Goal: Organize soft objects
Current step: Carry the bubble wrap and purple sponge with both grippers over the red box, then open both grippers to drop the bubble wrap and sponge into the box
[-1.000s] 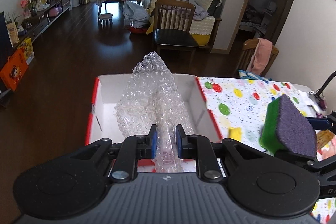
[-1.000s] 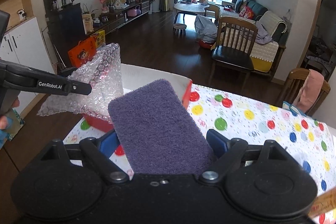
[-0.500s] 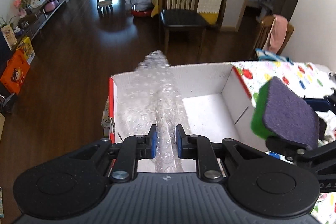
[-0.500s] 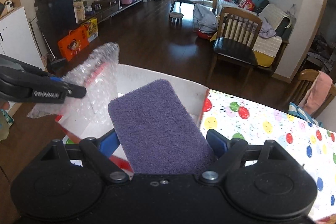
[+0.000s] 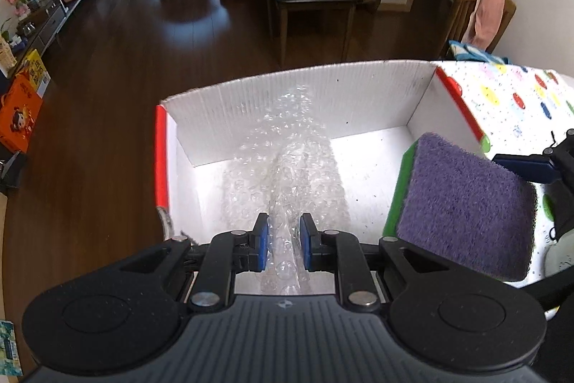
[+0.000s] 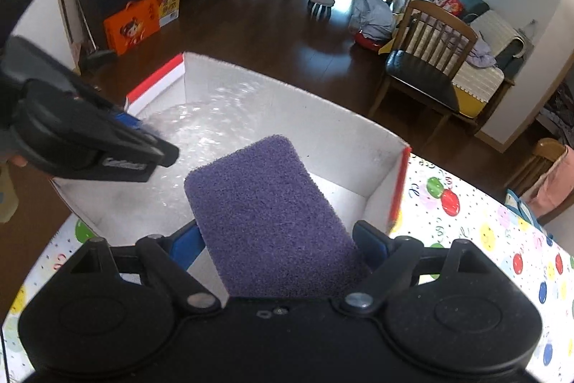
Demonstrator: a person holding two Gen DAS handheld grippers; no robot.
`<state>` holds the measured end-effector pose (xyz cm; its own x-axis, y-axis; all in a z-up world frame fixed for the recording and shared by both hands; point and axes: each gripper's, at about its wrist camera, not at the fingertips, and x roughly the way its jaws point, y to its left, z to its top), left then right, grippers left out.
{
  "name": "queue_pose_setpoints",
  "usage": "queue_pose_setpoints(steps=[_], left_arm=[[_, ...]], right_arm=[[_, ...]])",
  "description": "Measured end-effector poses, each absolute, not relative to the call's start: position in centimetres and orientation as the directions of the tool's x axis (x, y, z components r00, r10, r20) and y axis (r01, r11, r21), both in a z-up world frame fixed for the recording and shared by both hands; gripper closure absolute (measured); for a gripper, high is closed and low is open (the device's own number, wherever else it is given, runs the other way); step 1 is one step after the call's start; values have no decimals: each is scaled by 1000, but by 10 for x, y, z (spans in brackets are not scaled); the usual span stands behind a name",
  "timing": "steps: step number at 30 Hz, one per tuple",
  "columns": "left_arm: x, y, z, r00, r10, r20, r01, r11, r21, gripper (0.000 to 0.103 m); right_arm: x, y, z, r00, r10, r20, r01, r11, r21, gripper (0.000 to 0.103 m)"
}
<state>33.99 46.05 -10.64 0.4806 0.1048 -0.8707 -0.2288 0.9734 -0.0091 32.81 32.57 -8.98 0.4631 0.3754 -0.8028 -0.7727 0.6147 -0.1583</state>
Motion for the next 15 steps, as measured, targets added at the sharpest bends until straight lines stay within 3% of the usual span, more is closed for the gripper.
queue_pose_setpoints(steps=[15], left_arm=[[358, 471, -145, 397, 51, -916, -242, 969, -51, 85]], right_arm=[[339, 344, -120, 418, 341, -842, -784, 603, -145, 15]])
